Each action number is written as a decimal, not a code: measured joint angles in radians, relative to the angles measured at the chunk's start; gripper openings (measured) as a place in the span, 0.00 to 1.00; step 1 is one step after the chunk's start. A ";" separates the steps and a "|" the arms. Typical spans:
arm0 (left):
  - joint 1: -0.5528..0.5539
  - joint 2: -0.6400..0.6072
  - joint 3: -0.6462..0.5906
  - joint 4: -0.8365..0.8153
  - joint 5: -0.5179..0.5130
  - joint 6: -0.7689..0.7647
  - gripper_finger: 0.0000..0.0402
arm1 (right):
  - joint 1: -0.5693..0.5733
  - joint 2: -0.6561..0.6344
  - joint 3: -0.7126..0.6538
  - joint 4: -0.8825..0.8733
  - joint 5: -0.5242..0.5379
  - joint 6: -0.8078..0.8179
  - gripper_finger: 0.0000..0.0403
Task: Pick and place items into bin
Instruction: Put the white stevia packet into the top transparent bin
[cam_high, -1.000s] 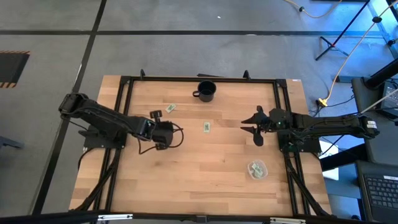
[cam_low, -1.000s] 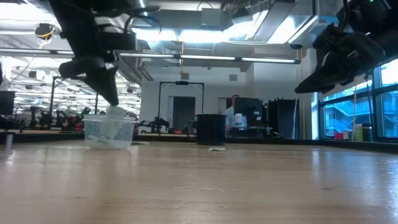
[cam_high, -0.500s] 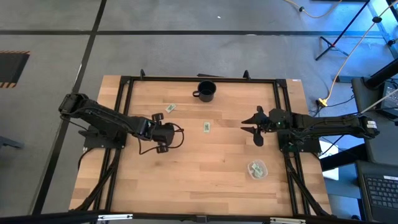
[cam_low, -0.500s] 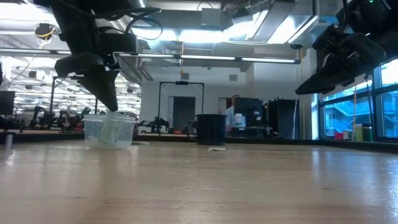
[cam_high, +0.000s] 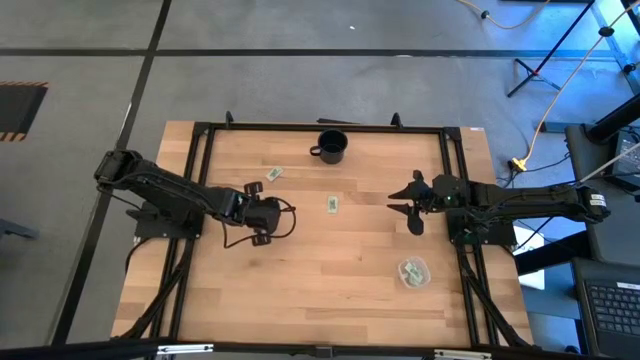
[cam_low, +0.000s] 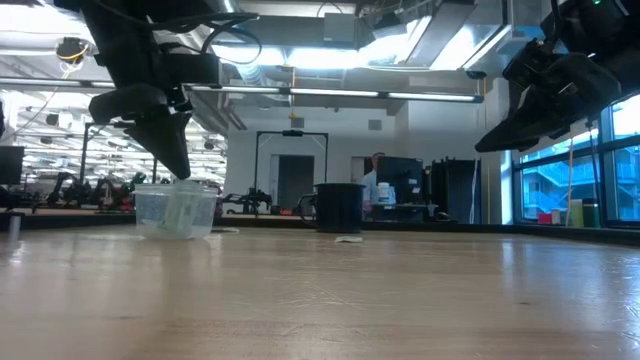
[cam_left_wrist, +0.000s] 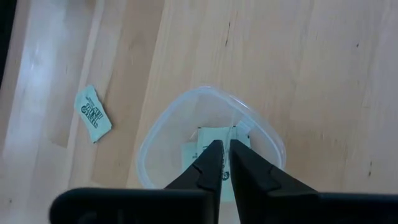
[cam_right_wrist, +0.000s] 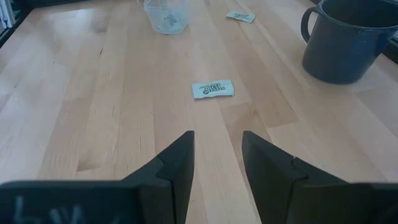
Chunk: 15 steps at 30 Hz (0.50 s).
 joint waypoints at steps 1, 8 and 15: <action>0.000 0.000 0.000 0.000 0.000 -0.006 0.08 | 0.000 0.000 0.000 0.000 0.000 0.000 0.34; 0.000 -0.001 0.029 -0.073 0.000 -0.016 0.15 | 0.000 0.000 0.000 0.000 0.000 0.000 0.34; 0.000 -0.002 0.113 -0.200 -0.002 -0.085 0.17 | 0.000 0.000 0.000 0.000 0.000 -0.001 0.34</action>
